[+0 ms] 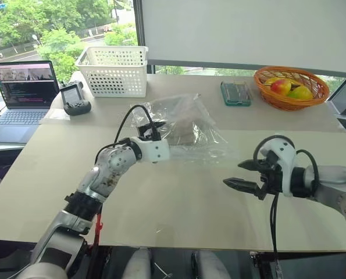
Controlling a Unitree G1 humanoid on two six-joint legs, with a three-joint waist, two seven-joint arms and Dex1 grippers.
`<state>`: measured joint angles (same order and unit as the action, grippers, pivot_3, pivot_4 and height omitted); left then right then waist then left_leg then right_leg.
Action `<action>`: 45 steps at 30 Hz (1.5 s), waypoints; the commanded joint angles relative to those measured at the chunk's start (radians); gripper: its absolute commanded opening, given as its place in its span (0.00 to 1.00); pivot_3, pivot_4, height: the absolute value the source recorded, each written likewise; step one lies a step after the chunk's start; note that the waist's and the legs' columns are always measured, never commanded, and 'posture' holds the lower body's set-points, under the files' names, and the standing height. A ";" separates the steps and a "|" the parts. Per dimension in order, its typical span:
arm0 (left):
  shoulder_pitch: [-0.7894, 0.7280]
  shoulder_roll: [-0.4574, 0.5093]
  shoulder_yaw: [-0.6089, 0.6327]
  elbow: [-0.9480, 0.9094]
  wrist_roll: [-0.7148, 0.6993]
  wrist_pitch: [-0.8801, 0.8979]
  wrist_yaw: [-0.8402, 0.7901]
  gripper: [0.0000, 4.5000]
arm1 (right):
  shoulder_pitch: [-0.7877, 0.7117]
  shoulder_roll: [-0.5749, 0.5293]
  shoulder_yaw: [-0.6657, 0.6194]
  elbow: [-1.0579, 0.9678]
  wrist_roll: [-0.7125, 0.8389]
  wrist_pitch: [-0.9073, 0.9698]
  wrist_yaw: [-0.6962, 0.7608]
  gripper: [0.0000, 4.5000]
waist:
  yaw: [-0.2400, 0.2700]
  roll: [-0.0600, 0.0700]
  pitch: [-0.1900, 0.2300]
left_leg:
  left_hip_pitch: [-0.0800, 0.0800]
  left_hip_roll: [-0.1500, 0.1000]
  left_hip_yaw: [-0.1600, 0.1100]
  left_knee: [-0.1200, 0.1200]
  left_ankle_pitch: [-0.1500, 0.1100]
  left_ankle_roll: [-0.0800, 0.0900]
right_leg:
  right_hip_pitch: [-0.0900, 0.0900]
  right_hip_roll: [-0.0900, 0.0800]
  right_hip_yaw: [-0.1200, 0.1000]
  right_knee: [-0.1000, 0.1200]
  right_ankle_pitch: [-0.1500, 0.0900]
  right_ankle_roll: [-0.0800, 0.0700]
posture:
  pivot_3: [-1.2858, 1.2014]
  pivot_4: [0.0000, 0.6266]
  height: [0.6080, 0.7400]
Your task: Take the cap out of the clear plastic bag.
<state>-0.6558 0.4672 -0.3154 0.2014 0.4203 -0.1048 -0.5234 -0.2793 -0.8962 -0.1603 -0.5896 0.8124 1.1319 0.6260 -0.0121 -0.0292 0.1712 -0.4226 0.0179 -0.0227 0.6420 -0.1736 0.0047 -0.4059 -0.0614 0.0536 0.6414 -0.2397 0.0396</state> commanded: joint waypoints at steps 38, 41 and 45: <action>-0.145 -0.070 -0.021 -0.253 -0.423 0.399 -0.502 0.57 | -0.225 0.164 -0.141 0.030 0.166 0.166 -0.332 1.00 | -0.005 0.000 0.000 | -0.001 0.000 0.000 0.000 -0.001 0.001 | -0.002 0.000 0.001 0.001 0.001 -0.002 | 0.52 0.24 1.00; -0.107 -0.065 -0.056 -0.295 -0.403 0.404 -0.496 0.80 | -0.226 0.129 -0.153 0.055 0.153 0.161 -0.331 1.00 | -0.002 0.000 0.000 | -0.001 0.000 0.000 0.000 -0.001 0.001 | -0.001 0.000 0.001 0.001 0.001 -0.002 | 0.52 0.24 1.00; -0.051 -0.023 -0.116 -0.340 -0.360 0.363 -0.514 0.96 | -0.228 0.106 -0.156 0.079 0.135 0.160 -0.333 1.00 | -0.005 0.000 0.000 | -0.001 -0.001 0.000 0.000 -0.001 0.001 | -0.001 0.000 0.001 0.000 0.001 -0.002 | 0.52 0.24 1.00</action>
<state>-0.7155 0.4310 -0.4132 -0.0990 0.0342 0.2983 -1.0371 -0.4933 -0.7778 -0.2841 -0.5089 0.9603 1.3134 0.2916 -0.0175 -0.0291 0.1712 -0.4238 0.0176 -0.0227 0.6418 -0.1743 0.0059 -0.4073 -0.0613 0.0548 0.6415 -0.2390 0.0378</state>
